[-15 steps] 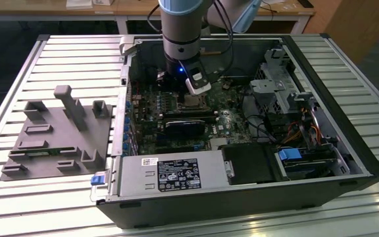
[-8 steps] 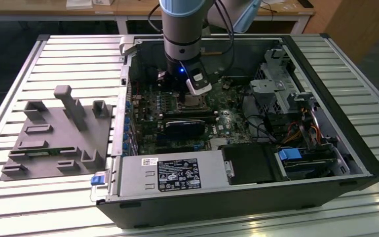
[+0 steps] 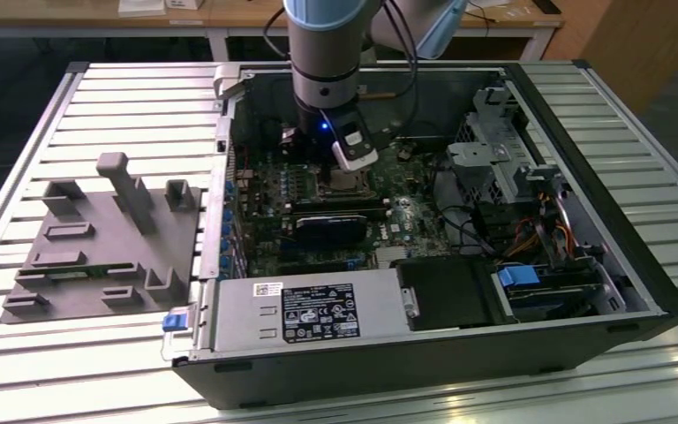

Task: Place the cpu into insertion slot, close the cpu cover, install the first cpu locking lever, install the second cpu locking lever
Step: 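Close the cpu cover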

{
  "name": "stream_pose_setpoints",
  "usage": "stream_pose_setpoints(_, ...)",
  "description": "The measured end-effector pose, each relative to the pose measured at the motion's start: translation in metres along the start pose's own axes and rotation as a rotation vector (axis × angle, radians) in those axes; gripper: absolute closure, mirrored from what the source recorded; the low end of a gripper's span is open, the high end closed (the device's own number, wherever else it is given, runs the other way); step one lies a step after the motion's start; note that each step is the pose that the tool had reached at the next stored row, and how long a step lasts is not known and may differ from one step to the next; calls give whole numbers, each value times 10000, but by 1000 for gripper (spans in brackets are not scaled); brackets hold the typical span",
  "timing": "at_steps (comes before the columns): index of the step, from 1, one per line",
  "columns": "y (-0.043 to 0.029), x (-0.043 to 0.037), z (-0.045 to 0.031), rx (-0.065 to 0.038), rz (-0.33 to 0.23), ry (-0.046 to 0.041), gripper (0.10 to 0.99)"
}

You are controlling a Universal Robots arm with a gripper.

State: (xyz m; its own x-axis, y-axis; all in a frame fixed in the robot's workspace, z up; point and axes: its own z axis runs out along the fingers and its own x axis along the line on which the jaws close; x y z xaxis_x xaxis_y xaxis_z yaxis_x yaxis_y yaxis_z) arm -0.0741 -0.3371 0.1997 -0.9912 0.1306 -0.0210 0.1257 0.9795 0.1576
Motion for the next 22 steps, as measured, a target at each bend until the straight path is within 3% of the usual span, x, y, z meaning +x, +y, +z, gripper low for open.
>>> stream_pose_setpoints(13,-5,14,21,-7,15,1,984)
stream_pose_setpoints(22,4,-61,26,-36,17,4,984)
